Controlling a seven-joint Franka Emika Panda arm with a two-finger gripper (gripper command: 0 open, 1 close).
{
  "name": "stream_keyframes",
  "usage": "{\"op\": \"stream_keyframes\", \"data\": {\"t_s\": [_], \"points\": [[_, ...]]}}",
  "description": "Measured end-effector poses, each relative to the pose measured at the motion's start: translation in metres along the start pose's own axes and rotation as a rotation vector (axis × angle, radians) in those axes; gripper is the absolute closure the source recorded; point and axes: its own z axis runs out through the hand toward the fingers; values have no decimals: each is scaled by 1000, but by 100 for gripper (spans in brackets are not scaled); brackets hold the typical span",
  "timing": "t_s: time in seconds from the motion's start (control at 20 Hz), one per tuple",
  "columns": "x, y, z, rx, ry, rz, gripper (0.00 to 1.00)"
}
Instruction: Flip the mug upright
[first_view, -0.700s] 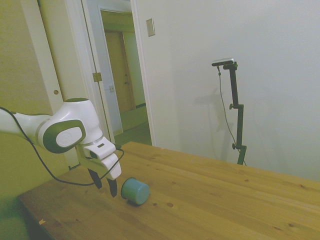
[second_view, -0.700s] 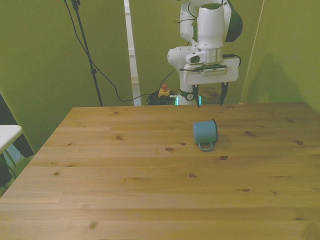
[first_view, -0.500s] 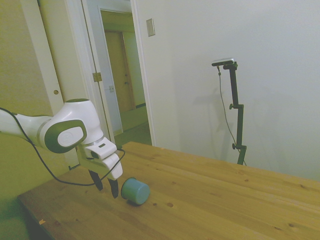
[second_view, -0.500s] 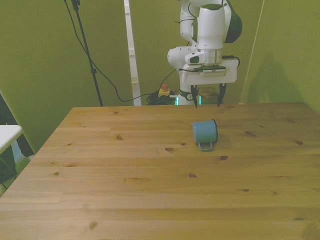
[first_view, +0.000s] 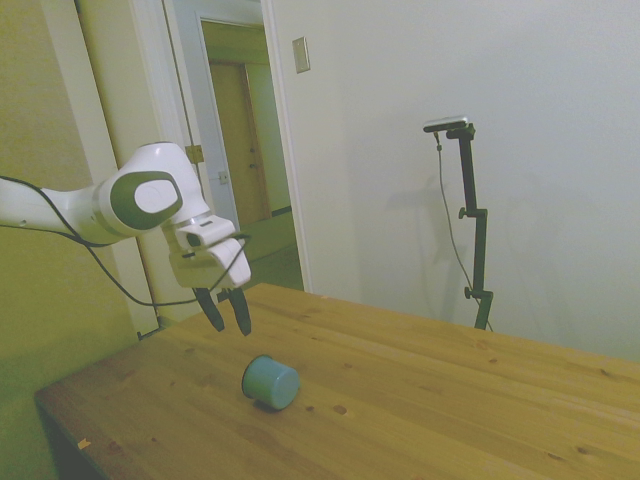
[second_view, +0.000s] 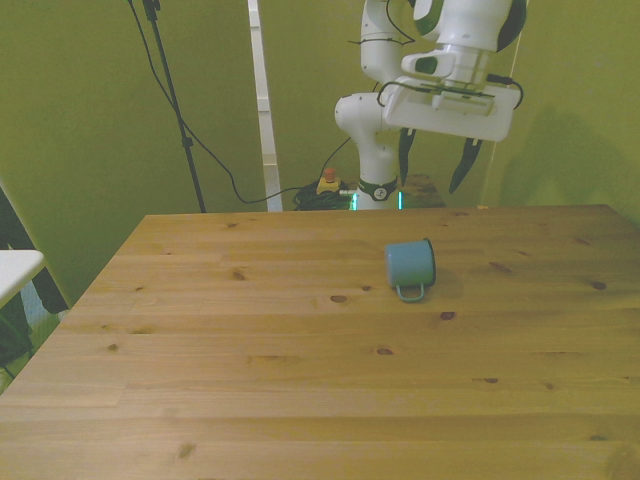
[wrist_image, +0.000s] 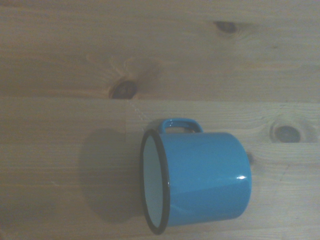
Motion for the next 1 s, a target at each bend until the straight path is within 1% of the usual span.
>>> {"op": "stream_keyframes", "data": {"t_s": [0.15,0.3,0.35,0.4,0.45,0.6,0.8,1.0], "points": [[-19,-16,-9,-58,78,42,0],[-32,-34,4,-116,126,71,0],[-34,-40,11,-131,134,72,0],[-30,-55,22,-146,126,67,0],[-30,-55,20,-149,132,63,0],[-37,-62,20,-166,196,31,0],[-54,-73,36,-221,276,11,0],[-59,-77,51,-270,311,12,0]]}}
